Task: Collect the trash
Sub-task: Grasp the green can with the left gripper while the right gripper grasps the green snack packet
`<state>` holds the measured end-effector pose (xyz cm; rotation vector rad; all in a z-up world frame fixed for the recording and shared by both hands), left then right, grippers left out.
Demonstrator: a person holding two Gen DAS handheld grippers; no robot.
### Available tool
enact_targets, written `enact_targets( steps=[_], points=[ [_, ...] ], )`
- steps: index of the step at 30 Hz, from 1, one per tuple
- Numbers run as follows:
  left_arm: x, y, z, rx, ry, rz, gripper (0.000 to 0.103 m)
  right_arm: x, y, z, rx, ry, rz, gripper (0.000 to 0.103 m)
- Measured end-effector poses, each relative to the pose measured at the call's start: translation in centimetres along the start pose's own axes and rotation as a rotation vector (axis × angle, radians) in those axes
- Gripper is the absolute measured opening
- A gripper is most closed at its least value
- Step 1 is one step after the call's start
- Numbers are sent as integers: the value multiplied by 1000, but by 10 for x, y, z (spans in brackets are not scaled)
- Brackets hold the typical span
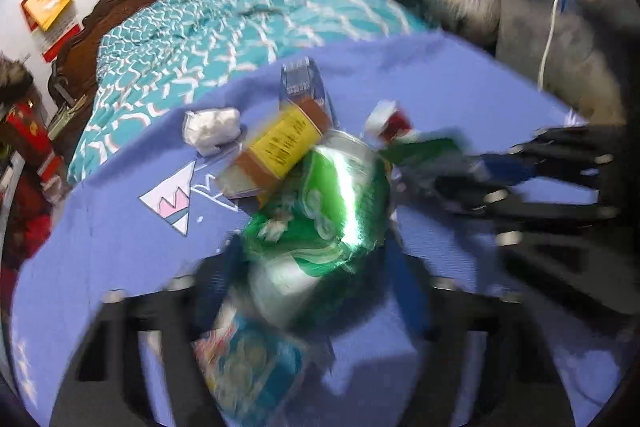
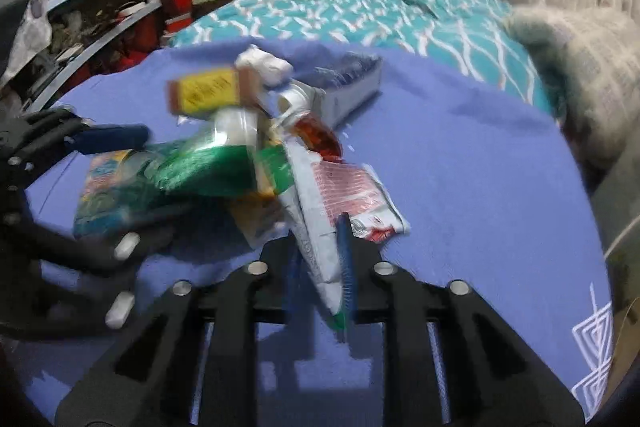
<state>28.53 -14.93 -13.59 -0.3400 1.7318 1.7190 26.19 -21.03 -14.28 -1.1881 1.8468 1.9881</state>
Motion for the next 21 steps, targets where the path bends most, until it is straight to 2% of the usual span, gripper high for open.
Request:
enact_targets(
  steps=[2,6,7,10,13,16,18,21],
  points=[
    [-7,6,-1,-24,-23,-43,30,6,17,-6,-41,-81,-51,14],
    [3,41,0,147,73,-50,21,24,73,-5,-189,-247,-173,13],
    [11,52,1,219,116,-38,21,33,89,-2,-249,-295,-207,13],
    [34,82,1,399,218,-18,20,53,115,10,-348,-375,-261,13],
    [63,103,1,513,287,10,19,72,123,26,-436,-467,-280,13],
    [89,116,4,608,366,44,19,87,120,42,-532,-541,-287,13],
    [103,120,7,659,426,67,19,93,114,48,-562,-564,-273,13],
    [119,120,19,677,494,66,19,105,100,55,-614,-622,-235,13]
  ],
)
Point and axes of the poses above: each gripper's, at about its wrist camera, not at the fingertips, and y roughly against the way its jaws point, z to its left, x to its underside, the point moved 10 cm from there along -y, roughly the way its jaws point, and after that the axes turned 12 degrees about y, right-handed, at the moved point
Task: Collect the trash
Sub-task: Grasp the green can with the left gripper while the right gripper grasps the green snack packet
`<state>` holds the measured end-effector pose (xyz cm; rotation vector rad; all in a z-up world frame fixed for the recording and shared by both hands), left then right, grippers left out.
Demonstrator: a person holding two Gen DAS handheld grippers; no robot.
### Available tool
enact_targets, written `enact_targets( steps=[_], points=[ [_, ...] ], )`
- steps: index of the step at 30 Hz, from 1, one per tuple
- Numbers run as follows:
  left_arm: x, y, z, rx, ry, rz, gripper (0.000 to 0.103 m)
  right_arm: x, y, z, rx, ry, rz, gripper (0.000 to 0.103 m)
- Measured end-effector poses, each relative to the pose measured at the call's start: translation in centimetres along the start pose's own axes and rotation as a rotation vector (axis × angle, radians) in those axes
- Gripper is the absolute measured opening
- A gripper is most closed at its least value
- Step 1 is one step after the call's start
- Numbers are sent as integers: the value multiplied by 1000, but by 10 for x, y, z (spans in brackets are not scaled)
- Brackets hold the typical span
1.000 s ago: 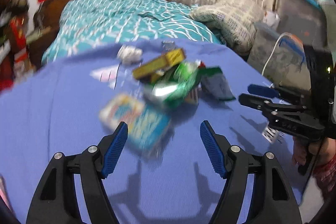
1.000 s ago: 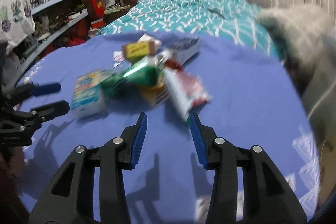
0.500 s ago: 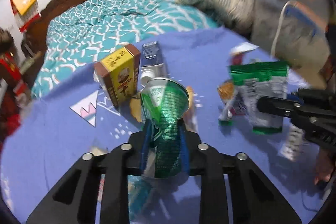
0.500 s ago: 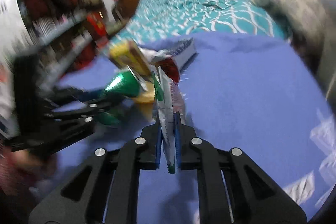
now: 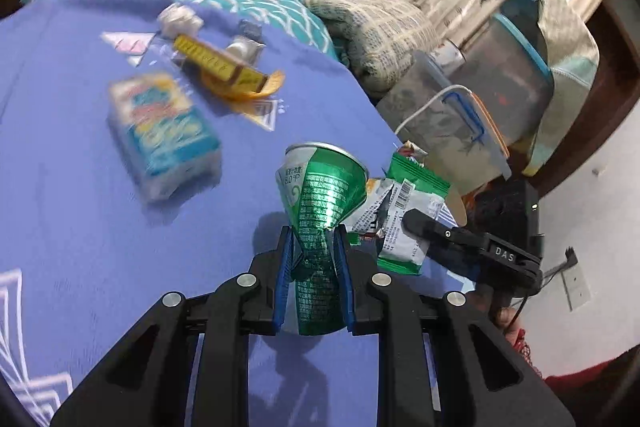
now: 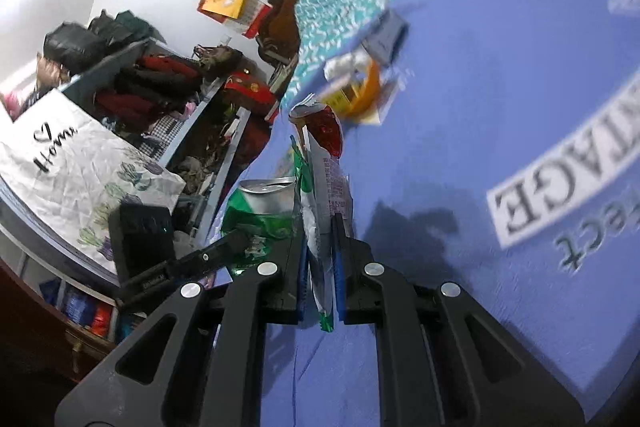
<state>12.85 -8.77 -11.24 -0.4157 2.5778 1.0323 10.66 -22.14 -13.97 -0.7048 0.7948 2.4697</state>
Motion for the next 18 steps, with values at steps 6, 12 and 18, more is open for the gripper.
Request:
enact_targets(
  steps=[6,12,18],
  points=[
    [1,9,18,-2,55,-22,18,13,-10,-24,12,-94,31,13],
    [4,0,37,-38,83,-10,26,17,-15,-31,45,-108,64,13],
    [4,-1,43,0,100,-14,22,17,-15,-32,56,-106,74,13]
  ],
)
Point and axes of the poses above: each gripper's, at about its wrist camera, not at the fingertips, and y roughly against the way its jaws point, z to its left, x to its underside, the point moved 10 cm from there along -y, roughly the way its jaws point, and after that the axes turned 12 degrees about y, right-handed, at the moved point
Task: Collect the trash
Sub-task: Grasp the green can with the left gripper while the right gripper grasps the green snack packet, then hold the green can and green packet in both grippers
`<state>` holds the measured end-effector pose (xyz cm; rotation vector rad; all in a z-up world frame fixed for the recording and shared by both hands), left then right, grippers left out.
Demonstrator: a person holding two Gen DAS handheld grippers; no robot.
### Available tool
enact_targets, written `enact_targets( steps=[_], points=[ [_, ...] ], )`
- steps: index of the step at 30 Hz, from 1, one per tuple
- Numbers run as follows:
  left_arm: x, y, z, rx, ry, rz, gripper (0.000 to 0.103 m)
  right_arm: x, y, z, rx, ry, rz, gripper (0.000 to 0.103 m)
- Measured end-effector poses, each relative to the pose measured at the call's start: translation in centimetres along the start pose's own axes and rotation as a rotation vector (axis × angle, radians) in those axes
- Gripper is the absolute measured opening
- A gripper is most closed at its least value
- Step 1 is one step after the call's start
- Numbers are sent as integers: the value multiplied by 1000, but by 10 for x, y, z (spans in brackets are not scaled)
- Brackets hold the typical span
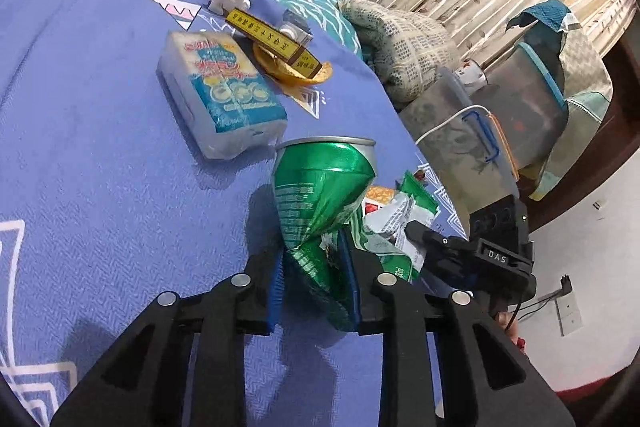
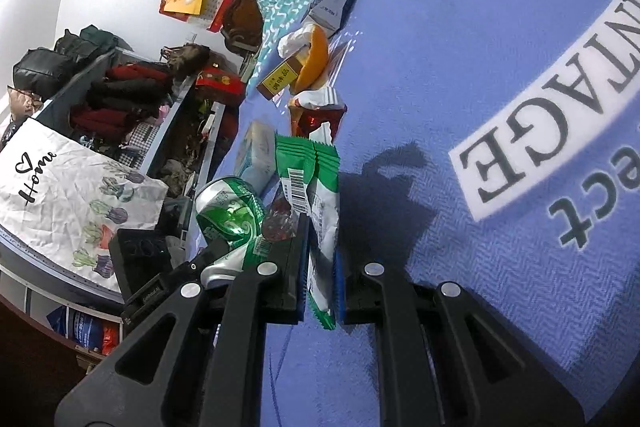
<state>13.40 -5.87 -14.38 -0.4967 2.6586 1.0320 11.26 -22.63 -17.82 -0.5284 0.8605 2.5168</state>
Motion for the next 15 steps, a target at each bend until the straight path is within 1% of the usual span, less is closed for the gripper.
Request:
enact_targets(
  steps=[6,15],
  points=[
    [0,2,-1,33,10,-3,19,-2,-1,1,-1,-1,0,13],
    [-1,3,1,38,26,-1,19,-2,-1,1,-4,-10,-2,13]
  ],
)
Point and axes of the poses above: each gripper's, at about its wrist camera, not at the fingertips, and y roughly against the way its jaws point, z to its left, x to its underside, the point moved 10 cm from there along -y, roughly the way its jaws point, and after that the axes turned 12 degrees about y, right-handed, at the moved point
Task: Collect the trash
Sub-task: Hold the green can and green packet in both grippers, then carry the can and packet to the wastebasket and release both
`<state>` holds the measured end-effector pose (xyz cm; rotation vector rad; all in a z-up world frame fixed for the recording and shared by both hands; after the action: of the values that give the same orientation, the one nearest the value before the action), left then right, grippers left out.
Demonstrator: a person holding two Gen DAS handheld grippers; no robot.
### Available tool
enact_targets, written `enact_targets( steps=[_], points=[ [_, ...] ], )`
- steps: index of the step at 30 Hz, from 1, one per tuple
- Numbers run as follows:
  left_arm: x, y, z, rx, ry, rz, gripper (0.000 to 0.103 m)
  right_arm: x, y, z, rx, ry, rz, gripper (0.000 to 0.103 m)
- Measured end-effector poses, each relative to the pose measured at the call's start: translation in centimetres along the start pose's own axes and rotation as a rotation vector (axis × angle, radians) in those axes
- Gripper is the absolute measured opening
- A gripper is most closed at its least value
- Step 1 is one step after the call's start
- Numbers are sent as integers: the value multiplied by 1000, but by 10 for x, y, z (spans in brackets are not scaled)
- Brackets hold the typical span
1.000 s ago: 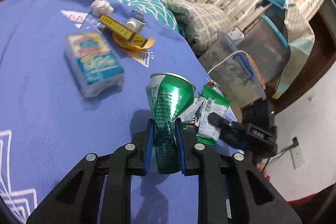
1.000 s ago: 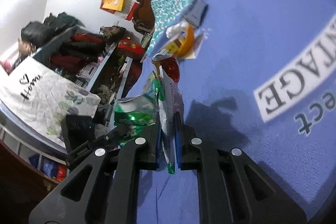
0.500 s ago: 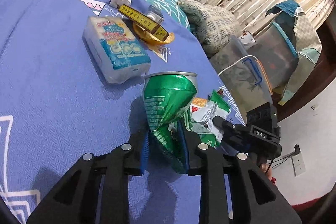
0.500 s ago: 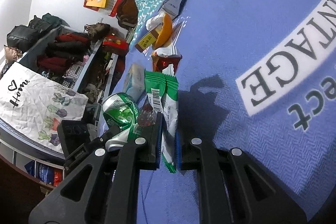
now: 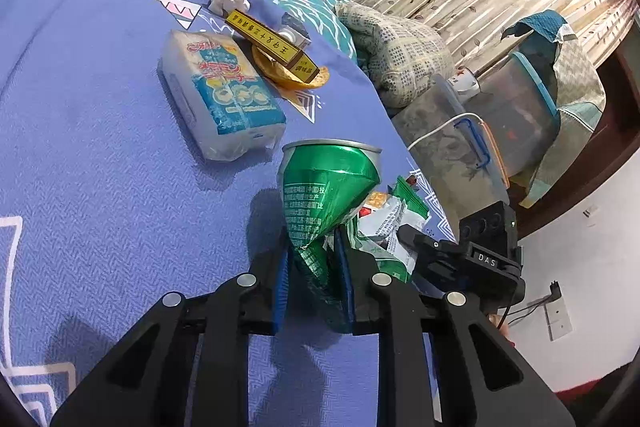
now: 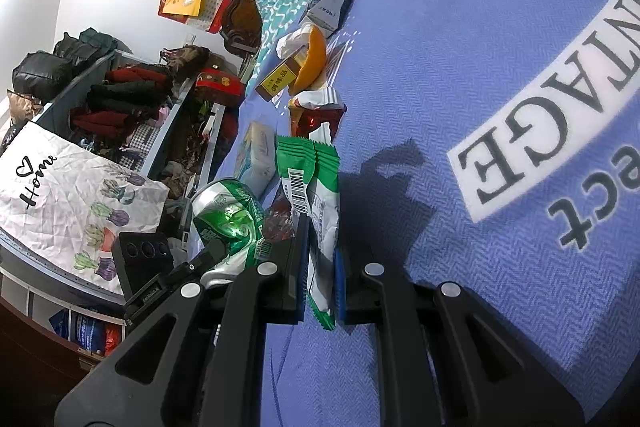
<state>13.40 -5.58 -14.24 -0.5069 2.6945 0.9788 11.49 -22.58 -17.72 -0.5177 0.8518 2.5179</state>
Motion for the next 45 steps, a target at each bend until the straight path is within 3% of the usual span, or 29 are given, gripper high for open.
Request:
enact_targets(
  steps=[39,45],
  points=[
    [-1,3,4,18,33,8,19,0,3,-4,-6,-6,-3,13],
    [-1,4,-6,52,24,15,19,-3,16,-7,-12,-20,-48,13]
  ],
)
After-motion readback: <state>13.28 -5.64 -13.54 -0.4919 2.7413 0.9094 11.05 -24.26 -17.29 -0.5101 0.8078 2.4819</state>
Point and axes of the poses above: each gripper's, at about its wrist camera, not at the fingertips, and y roughly against the way its jaws point, z to its left, x to its underside, the point moved 10 cm from there along -y, roughly the way its jaws point, and after that the axes turned 12 degrees about y, right-handed, at the moved point
